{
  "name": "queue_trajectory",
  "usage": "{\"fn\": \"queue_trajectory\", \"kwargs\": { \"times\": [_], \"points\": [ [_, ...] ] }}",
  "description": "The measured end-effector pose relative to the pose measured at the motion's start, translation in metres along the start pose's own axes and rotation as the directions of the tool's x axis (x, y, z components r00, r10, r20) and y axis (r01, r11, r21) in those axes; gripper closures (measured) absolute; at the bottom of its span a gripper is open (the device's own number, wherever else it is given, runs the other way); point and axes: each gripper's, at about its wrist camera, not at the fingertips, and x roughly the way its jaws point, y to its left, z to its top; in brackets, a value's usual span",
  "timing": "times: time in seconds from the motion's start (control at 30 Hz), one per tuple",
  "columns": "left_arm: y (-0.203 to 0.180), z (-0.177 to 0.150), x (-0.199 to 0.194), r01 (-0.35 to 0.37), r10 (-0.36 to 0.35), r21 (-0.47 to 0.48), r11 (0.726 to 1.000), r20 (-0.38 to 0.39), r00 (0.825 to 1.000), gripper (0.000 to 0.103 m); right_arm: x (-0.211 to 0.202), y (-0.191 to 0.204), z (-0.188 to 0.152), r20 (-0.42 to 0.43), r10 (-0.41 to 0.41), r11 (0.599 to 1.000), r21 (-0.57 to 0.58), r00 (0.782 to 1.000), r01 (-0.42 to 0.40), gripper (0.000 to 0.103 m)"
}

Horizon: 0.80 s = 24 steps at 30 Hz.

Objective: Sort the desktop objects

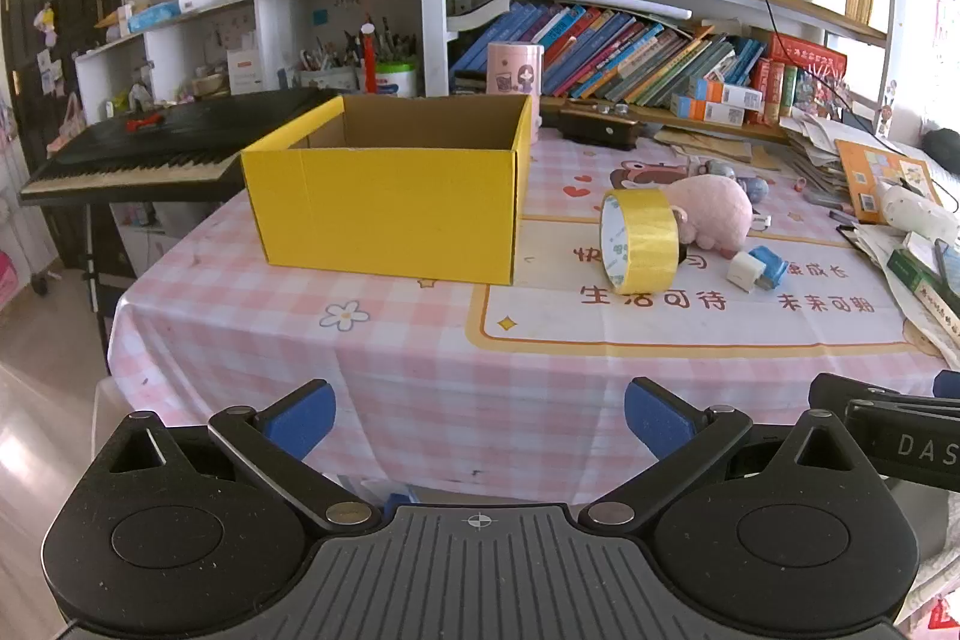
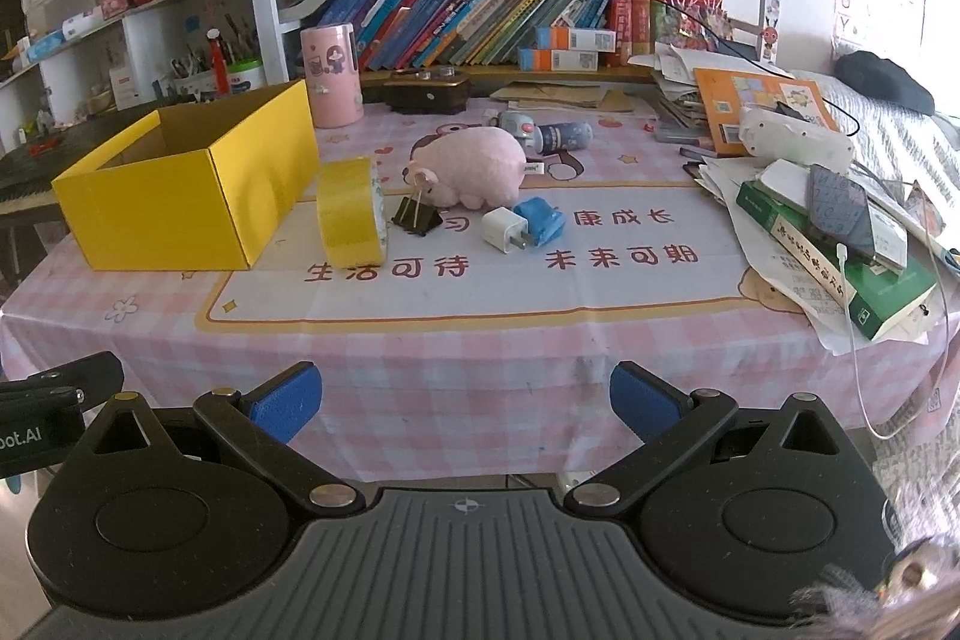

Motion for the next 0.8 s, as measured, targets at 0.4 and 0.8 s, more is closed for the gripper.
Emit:
{"fn": "queue_trajectory", "kwargs": {
  "times": [0.4, 0.8],
  "points": [
    [0.0005, 0.0023, 0.0003, 0.020, -0.020, -0.002, 1.000, 0.001, 1.000, 0.000, -0.0012, 0.0019, 0.0039, 0.006, 0.012, 1.000, -0.011, 1.000, -0.012, 0.000],
    [0.0014, 0.0042, -0.0006, 0.028, -0.028, -0.005, 1.000, 0.001, 1.000, 0.000, -0.0040, 0.0076, 0.0043, 0.024, 0.027, 0.999, -0.027, 0.999, -0.027, 0.000]
  ]
}}
